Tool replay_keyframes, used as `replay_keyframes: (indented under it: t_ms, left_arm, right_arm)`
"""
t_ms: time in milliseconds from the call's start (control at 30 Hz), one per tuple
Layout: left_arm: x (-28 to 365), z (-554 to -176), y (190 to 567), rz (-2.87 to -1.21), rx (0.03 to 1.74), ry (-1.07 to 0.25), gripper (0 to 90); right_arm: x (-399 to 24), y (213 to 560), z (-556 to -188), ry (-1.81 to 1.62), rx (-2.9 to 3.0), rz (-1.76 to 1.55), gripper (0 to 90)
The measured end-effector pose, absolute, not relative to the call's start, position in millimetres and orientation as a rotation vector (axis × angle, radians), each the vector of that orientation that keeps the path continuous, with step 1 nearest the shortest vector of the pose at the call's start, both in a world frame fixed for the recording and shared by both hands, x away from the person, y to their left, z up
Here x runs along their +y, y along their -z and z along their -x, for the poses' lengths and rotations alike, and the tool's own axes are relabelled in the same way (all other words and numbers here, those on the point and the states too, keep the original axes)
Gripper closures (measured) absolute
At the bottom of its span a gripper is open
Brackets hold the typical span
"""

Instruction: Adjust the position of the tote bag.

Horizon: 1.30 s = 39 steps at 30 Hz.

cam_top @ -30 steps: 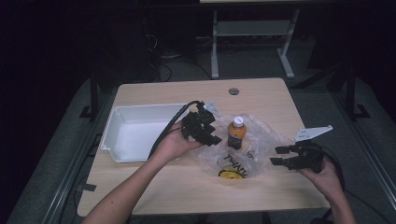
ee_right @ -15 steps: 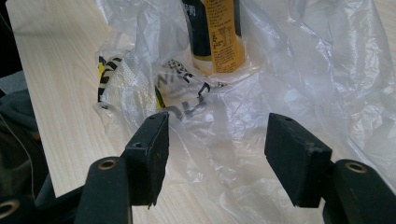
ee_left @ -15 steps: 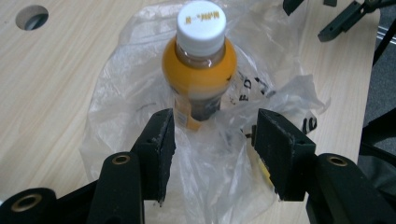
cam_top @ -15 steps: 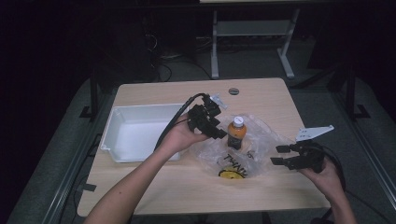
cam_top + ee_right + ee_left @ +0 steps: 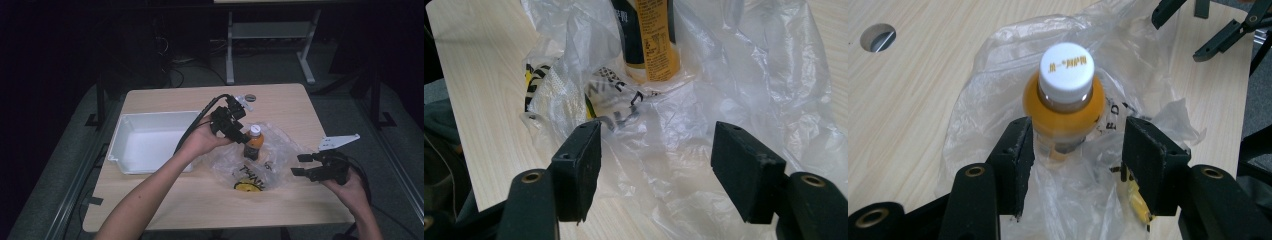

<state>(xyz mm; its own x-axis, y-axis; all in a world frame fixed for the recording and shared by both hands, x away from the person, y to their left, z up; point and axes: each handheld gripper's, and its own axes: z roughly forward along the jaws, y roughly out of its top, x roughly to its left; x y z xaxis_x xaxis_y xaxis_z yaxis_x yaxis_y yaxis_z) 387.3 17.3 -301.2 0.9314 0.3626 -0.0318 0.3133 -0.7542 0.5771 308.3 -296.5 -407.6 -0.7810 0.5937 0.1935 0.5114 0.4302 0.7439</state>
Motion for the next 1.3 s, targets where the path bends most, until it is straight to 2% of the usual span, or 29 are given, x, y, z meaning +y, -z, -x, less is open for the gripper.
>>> replay_keyframes:
  t_ms: [933,1300]
  left_arm:
    - [-16,-405,309,-2.534,0.475,-0.097,45.4]
    - [-23,-406,313,-2.567,0.468,-0.117,53.9]
  right_arm:
    - [-297,407,-309,-1.282,2.565,-0.989,33.8]
    - [-296,408,-309,-1.277,2.565,-0.98,33.4]
